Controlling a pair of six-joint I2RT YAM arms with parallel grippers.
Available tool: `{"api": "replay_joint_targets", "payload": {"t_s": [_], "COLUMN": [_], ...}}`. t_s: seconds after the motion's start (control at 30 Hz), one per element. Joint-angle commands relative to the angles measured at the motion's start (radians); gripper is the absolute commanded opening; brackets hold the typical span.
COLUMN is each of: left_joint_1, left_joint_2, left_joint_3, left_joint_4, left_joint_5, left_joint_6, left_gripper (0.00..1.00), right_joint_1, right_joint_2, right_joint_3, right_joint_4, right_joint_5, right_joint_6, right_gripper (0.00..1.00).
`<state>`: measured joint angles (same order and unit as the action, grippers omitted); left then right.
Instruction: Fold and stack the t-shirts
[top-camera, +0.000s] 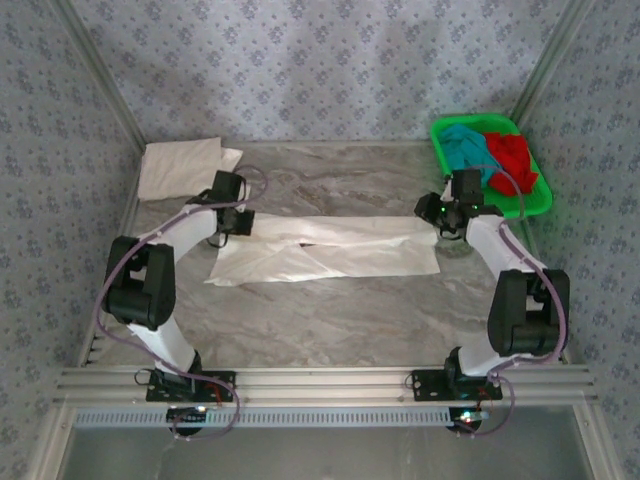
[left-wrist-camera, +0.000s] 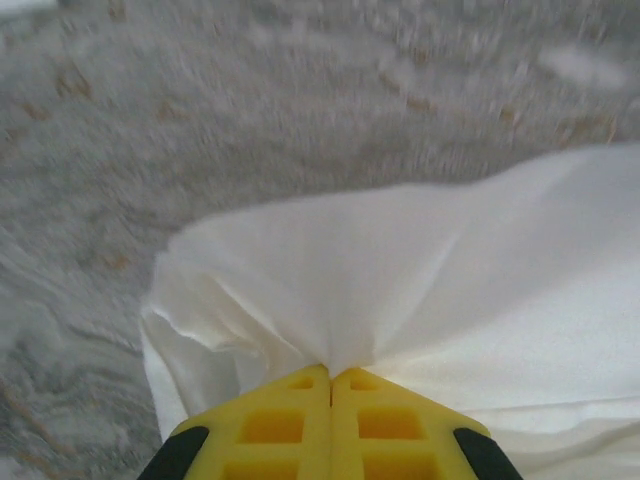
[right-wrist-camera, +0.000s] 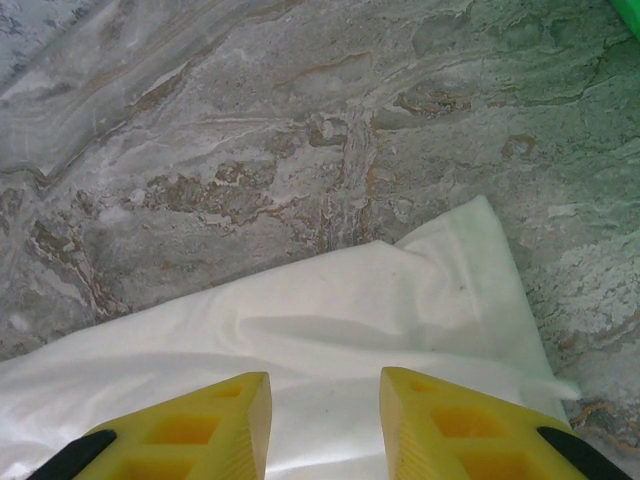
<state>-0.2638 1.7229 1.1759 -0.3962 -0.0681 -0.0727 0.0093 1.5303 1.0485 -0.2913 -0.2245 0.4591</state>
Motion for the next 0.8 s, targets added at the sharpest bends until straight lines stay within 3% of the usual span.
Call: {"api": "replay_joint_targets", "payload": {"t_s": [0.0,0.07,0.3,0.63,0.77], "left_joint_1": [0.006,0.012,0.028,0.037,0.037], "left_joint_2": [0.017,0.031,0.108,0.212,0.259], "left_joint_3": [0.091,0.134,0.228,0.422,0.5], "left_joint_4": [-0.033,-0.059,-0.089,-0.197,-0.245], "left_joint_5": [-0.015,-0.03,-0.029,-0.029,-0.064], "left_joint_6": [-0.002,-0.007,0.001,0.034,0.041], "left_gripper": [0.0,0.0,0.0,0.01,0.49], "right_joint_1": [0.003,-0.001,-0.026,-0.081,-0.077], "right_joint_2": [0.074,0.111,0.189,0.219,0.226], "right_joint_3": [0.063,0.092,0.152,0.153,0.153], "right_joint_4": [-0.067,-0.108,-0.22,-0.208,-0.194], "right_joint_5": [-0.01,-0.007,0.022,0.021,-0.014], "right_joint_6": [-0.045,-0.059,-0.036,-0.021,-0.015], "right_gripper": [0.46,0.51,0.52,0.53,0.54]}}
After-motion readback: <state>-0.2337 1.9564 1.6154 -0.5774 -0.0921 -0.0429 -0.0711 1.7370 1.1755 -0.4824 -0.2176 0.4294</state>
